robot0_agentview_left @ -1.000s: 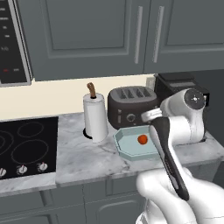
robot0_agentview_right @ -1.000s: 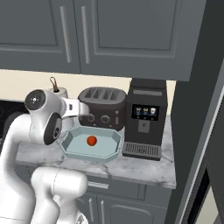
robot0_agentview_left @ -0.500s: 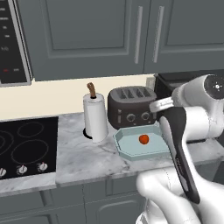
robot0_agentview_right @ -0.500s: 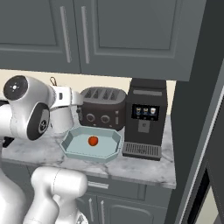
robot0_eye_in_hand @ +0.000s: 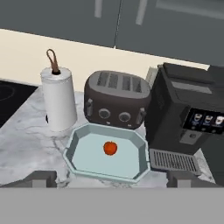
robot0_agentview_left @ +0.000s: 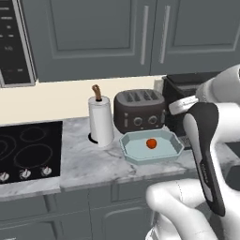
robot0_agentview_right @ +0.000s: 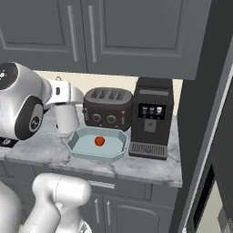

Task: Pick the apple and kiwi from the fridge and place them inside the tupperware on the counter.

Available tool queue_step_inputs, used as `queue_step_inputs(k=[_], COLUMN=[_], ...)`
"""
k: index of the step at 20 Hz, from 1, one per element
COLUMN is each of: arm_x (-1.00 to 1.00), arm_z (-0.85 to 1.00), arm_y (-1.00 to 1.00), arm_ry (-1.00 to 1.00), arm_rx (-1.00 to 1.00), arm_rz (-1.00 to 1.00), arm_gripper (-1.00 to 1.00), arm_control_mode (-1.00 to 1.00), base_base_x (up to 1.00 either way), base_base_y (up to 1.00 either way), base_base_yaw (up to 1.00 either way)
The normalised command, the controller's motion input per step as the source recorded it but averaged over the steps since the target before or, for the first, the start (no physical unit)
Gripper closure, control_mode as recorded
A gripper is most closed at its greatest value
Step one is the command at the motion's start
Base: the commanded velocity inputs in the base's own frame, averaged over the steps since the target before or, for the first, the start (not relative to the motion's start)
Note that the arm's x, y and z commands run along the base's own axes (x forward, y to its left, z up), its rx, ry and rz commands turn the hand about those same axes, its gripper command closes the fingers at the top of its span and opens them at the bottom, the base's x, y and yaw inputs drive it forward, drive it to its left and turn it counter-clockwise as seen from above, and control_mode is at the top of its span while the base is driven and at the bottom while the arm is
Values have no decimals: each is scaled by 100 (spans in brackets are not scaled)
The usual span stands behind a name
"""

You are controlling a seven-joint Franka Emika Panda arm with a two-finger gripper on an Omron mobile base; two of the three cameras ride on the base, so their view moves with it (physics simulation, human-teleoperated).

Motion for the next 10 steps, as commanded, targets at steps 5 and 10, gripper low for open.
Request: queue_step_inputs(k=[5,10], arm_x=[0,0], arm_z=[0,0], arm_y=[0,0], arm_ry=[0,0], arm_rx=[0,0], arm_rz=[0,0], arm_gripper=[-100,-100], arm_control_mode=[100,100], base_base_x=[-100,-100], base_base_y=[-2,-11], base_base_yaw=[0,0])
